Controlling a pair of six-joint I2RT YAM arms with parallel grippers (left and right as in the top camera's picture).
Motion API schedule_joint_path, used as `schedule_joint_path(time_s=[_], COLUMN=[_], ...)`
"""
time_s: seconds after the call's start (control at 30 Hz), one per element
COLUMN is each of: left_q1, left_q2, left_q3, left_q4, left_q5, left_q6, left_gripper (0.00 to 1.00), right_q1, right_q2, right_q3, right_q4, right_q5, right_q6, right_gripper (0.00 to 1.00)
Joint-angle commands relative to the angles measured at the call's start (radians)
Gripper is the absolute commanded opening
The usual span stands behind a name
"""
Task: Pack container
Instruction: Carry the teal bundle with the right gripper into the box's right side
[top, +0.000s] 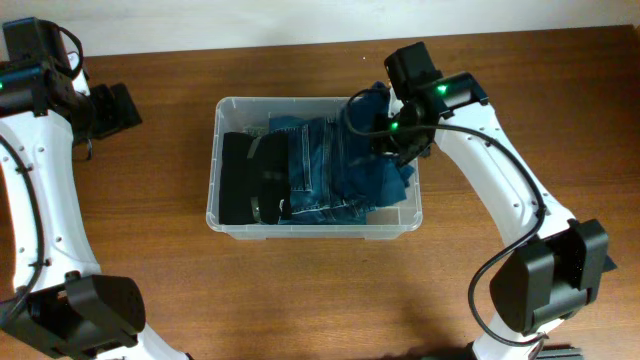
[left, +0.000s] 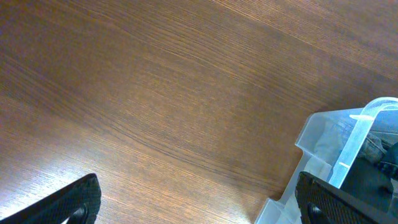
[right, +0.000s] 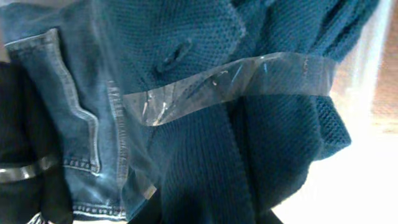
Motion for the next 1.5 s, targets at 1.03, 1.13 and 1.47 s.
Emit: schedule_joint_path(time_s=[1.03, 1.13, 1.47], left_q1=[0.002, 0.002, 0.002], left_q2=[-0.008, -0.008, -0.008], left_q3=[0.006, 0.006, 0.006], left_q4=[0.002, 0.002, 0.002], left_q5=[0.007, 0.007, 0.007], left_q6=[-0.005, -0.005, -0.005], left_gripper=[1.0, 0.99, 0.99], right_q1=[0.023, 0.024, 0.025], right_q2=[0.013, 0.047, 0.204], right_q3=[0.116, 0.09, -0.017], right_q4=[-0.012, -0.003, 0.089], right_q5=[0.14, 0.14, 0.128], right_q6=[-0.223, -0.221, -0.221], right_gripper=[0.19, 0.19, 0.2])
